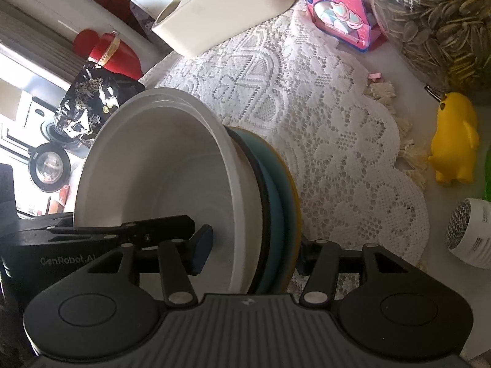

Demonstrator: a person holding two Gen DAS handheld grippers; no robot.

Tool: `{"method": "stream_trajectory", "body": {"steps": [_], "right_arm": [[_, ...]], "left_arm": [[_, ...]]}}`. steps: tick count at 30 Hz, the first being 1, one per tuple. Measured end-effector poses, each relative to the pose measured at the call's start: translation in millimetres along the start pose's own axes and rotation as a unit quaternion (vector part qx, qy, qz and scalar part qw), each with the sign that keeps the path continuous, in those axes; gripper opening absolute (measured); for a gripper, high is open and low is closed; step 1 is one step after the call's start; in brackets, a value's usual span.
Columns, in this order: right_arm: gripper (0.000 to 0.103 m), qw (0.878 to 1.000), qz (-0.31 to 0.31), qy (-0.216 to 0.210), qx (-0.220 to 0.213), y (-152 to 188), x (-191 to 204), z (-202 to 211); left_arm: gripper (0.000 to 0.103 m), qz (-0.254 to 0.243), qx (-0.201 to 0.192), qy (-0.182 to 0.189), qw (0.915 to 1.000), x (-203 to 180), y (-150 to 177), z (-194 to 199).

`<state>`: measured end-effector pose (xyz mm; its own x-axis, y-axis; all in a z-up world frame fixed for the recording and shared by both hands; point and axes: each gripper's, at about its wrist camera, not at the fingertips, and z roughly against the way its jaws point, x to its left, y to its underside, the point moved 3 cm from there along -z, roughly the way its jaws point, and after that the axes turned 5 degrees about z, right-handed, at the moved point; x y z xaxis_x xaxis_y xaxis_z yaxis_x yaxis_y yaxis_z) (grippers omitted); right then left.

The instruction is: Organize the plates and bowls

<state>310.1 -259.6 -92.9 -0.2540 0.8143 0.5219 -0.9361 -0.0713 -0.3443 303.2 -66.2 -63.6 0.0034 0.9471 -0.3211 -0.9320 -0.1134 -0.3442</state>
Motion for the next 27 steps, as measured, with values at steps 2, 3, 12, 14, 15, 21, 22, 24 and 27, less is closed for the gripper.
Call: {"method": "stream_trajectory", "body": {"steps": [2, 3, 12, 14, 15, 21, 22, 24, 27], "right_arm": [[0.054, 1.0, -0.002, -0.003, 0.002, 0.0, -0.9, -0.3], [0.054, 1.0, -0.003, -0.004, 0.005, -0.5, -1.4, -0.5], [0.054, 1.0, -0.012, 0.005, 0.015, -2.7, 1.3, -1.8], [0.054, 1.0, -0.011, 0.005, 0.016, -2.7, 1.2, -1.9], [0.054, 1.0, -0.011, 0.005, 0.016, -2.5, 1.2, -1.9], [0.054, 1.0, -0.001, 0.01, 0.012, -4.1, 0.8, -0.8], [0.054, 1.0, 0.0, 0.012, 0.01, -4.8, 0.3, -0.4], [0.055, 1.0, 0.0, 0.017, 0.006, -7.0, -0.3, 0.6], [0.055, 1.0, 0.004, 0.021, 0.005, -7.5, 1.4, 0.9]], "left_arm": [[0.058, -0.007, 0.0, -0.001, 1.0, -0.8, 0.9, 0.2], [0.058, -0.011, 0.0, -0.001, 0.9999, -0.4, 1.4, 0.5], [0.057, -0.01, -0.002, 0.008, 0.9999, 3.6, 2.4, 0.6], [0.057, -0.012, -0.002, 0.008, 0.9999, 2.8, 2.7, 0.7], [0.057, -0.013, -0.002, 0.007, 0.9999, 2.4, 2.6, 0.6], [0.058, -0.023, 0.001, 0.012, 0.9997, 0.3, 3.5, 2.0], [0.058, -0.022, 0.002, 0.014, 0.9997, 0.8, 3.3, 2.3], [0.058, -0.02, 0.003, 0.019, 0.9996, 1.7, 3.0, 2.5], [0.064, -0.017, 0.005, 0.022, 0.9996, 0.9, 2.9, 1.5]]}}
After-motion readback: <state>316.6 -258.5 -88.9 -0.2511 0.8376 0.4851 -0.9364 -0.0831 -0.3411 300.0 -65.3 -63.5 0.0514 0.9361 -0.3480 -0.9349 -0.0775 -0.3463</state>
